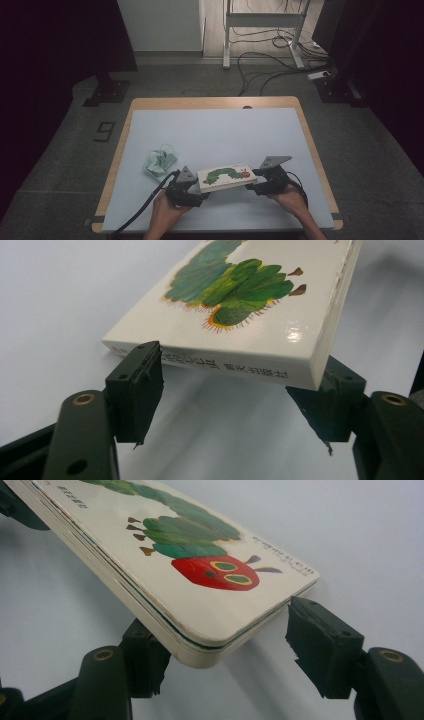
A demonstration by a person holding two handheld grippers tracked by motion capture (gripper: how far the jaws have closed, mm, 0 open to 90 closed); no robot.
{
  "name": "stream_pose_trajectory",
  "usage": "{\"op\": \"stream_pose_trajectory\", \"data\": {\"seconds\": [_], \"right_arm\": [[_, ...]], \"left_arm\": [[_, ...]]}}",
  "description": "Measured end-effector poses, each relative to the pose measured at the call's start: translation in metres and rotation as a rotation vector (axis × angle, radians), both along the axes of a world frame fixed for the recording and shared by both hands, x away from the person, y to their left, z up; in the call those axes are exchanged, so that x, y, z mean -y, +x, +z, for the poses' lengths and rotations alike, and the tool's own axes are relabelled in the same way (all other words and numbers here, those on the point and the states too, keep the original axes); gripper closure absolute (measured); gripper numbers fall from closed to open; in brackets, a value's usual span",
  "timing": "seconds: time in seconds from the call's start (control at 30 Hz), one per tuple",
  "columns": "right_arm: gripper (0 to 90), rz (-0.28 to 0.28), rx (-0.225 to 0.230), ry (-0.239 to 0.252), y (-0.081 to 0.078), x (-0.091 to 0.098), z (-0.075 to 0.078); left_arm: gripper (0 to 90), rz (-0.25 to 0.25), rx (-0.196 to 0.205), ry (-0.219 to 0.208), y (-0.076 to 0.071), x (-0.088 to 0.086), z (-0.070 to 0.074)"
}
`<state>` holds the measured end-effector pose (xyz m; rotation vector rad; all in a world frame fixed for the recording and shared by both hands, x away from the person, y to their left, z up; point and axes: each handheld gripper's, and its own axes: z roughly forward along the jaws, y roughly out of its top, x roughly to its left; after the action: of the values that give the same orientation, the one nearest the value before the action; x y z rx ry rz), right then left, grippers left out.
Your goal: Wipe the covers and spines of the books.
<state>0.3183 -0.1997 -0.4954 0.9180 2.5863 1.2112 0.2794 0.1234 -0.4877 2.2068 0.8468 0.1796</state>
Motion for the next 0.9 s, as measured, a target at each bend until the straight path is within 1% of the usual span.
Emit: {"op": "stream_pose_trajectory", "data": {"seconds": [0.2, 0.3, 0.5, 0.6, 0.7, 0.77, 0.83, 0.9], "right_arm": [[34.4, 0.0, -0.001, 0.013, -0.008, 0.003, -0.008], [34.5, 0.003, 0.005, 0.016, -0.013, 0.004, -0.012], [33.7, 0.008, 0.03, 0.006, -0.023, 0.005, -0.016], [32.7, 0.011, 0.035, -0.002, -0.026, 0.005, -0.019], [30.9, 0.015, 0.044, -0.017, -0.028, 0.004, -0.023], [29.6, 0.004, 0.039, -0.015, -0.029, 0.003, -0.026], [29.5, 0.007, 0.044, -0.024, -0.03, 0.003, -0.028], [28.6, 0.006, 0.038, -0.018, -0.03, 0.002, -0.03]], "left_arm": [[29.6, -0.007, -0.017, 0.025, -0.005, 0.002, -0.005], [29.1, -0.008, -0.017, 0.037, -0.008, 0.004, -0.009], [28.1, -0.02, -0.018, 0.028, -0.015, 0.004, -0.011], [27.3, -0.026, -0.006, 0.042, -0.018, 0.006, -0.014], [26.9, -0.019, 0.002, 0.054, -0.021, 0.009, -0.019], [26.9, -0.016, 0.008, 0.063, -0.022, 0.01, -0.022], [27.0, -0.019, 0.011, 0.075, -0.022, 0.011, -0.023], [27.9, -0.016, 0.017, 0.087, -0.022, 0.011, -0.024]]}}
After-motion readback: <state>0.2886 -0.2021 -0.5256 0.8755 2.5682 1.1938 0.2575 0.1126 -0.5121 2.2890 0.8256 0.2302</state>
